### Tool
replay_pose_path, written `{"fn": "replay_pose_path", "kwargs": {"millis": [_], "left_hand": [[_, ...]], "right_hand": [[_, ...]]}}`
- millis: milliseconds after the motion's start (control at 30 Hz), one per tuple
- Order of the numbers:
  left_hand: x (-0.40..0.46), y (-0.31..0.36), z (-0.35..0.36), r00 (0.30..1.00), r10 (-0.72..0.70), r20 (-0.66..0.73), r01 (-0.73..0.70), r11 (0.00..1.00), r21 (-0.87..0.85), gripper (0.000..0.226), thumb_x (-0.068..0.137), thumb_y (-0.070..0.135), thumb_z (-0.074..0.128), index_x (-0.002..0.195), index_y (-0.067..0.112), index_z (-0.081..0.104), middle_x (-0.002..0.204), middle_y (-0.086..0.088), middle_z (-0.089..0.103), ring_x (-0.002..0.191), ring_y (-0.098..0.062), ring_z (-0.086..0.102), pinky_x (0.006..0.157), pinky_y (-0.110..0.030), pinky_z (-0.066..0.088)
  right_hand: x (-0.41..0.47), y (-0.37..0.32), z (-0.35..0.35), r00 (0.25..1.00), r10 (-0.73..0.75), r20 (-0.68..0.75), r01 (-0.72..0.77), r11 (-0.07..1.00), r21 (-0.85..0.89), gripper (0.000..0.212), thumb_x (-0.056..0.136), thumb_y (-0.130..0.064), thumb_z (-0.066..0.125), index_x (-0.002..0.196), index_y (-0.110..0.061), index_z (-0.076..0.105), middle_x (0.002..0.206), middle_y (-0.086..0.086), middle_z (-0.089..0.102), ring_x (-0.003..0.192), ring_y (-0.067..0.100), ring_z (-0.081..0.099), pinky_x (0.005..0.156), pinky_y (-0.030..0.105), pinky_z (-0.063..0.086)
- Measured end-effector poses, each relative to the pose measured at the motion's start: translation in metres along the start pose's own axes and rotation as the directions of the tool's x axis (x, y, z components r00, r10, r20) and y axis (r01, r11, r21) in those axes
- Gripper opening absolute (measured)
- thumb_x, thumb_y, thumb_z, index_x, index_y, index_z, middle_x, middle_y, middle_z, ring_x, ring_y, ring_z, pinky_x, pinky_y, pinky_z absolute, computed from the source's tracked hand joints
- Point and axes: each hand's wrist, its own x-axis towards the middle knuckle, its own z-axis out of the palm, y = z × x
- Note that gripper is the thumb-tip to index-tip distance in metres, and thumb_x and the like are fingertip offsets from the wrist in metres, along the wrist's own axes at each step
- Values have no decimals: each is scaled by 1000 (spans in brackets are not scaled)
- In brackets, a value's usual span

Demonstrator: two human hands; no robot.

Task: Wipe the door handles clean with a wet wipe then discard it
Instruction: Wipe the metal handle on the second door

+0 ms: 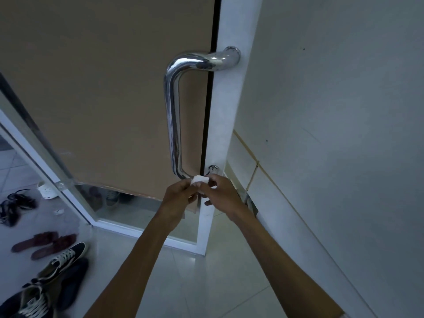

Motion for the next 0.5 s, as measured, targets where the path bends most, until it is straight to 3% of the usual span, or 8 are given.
{"fn": "replay_pose_path", "kwargs": {"millis": [100,167,233,300,400,500], "left_hand": [[4,7,-3,1000,12,-15,-13,1000,-26,9,99,11,68,108,12,71,110,-8,78,102,-26,76,92,-34,60],[10,8,-9,998,15,-61,-13,999,42,9,99,12,69,108,12,67,112,-10,76,98,-27,77,89,-38,62],[16,2,-15,986,128,-104,-90,947,307,7,101,18,68,107,16,66,112,-6,74,97,-24,75,90,-39,61],[14,-6,-18,935,354,-13,-280,762,583,9,102,16,65,109,21,64,114,0,68,101,-19,68,92,-34,58],[13,-20,-19,783,582,222,-506,387,771,20,100,10,64,118,17,61,121,-2,61,111,-20,57,98,-32,49],[16,-24,-19,740,625,247,-493,256,832,21,94,5,69,111,10,59,114,-10,60,104,-29,57,93,-41,51]], "right_hand": [[13,0,4,994,-22,-108,27,999,44,7,97,-21,71,102,-19,74,90,0,73,88,26,74,83,53,63],[24,-3,5,974,-63,-216,48,996,-74,7,97,-23,68,100,-19,74,91,-3,72,85,21,70,77,43,62],[31,-12,6,916,-188,-356,87,956,-280,12,100,-24,63,101,-17,72,95,-3,69,81,15,61,61,24,44],[40,-18,9,829,-392,-399,146,840,-522,13,103,-25,62,100,-15,70,92,-3,66,75,13,56,56,18,29],[54,-10,21,825,-548,-140,254,580,-774,14,103,-23,65,97,-16,75,88,2,75,75,22,72,63,22,39],[57,14,28,843,-534,62,347,452,-822,14,97,-15,69,104,-23,76,91,1,78,78,23,76,63,29,54]]}}
